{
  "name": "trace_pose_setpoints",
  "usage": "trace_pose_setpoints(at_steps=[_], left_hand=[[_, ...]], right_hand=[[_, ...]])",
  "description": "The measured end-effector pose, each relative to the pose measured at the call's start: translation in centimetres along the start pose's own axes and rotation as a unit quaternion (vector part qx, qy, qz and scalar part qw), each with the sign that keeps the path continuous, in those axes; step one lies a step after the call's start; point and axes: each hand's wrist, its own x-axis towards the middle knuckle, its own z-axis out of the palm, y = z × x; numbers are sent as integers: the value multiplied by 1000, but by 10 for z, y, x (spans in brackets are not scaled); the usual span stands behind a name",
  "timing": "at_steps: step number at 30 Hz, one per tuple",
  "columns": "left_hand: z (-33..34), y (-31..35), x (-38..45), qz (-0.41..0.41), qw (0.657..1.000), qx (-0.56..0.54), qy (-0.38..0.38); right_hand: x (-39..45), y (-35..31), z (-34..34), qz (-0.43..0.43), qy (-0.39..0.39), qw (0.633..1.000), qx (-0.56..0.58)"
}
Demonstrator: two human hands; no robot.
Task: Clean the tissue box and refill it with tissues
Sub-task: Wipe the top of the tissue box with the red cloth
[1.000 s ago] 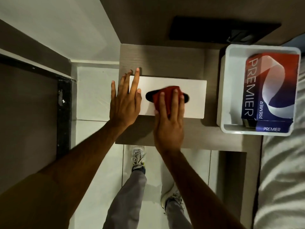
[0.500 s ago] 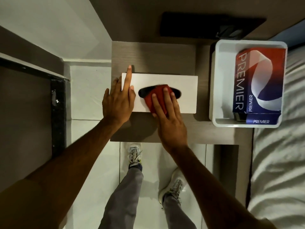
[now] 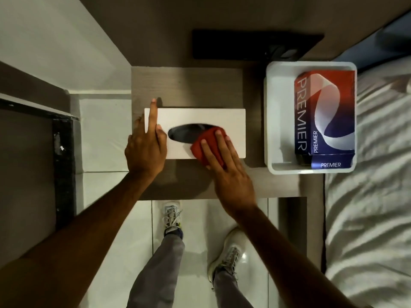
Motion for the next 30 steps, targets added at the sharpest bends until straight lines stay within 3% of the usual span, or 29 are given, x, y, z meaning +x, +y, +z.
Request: trace_pose_setpoints(at_steps=[6, 12, 16, 19, 21, 25, 30], left_hand=[[4, 2, -4, 13, 1000, 6, 10], [-1, 0, -3, 26, 999, 25, 16], [-5, 2, -5, 27, 999, 36, 0], [-3, 0, -4, 19, 1000, 18, 1], [0, -4, -5, 22, 1000, 15, -1], [4, -3, -5, 39, 999, 20, 11], [3, -5, -2, 52, 999, 7, 13]], right_hand=[[36, -14, 6, 178, 81, 979, 63], [7, -10, 6, 5, 2, 1000, 24], [13, -2, -2, 103, 25, 993, 60], [52, -26, 7, 178, 86, 975, 102], [79, -45, 16, 165, 100, 976, 99], [102, -52, 23, 19, 30, 999, 34], [88, -7, -12, 67, 7, 997, 49]])
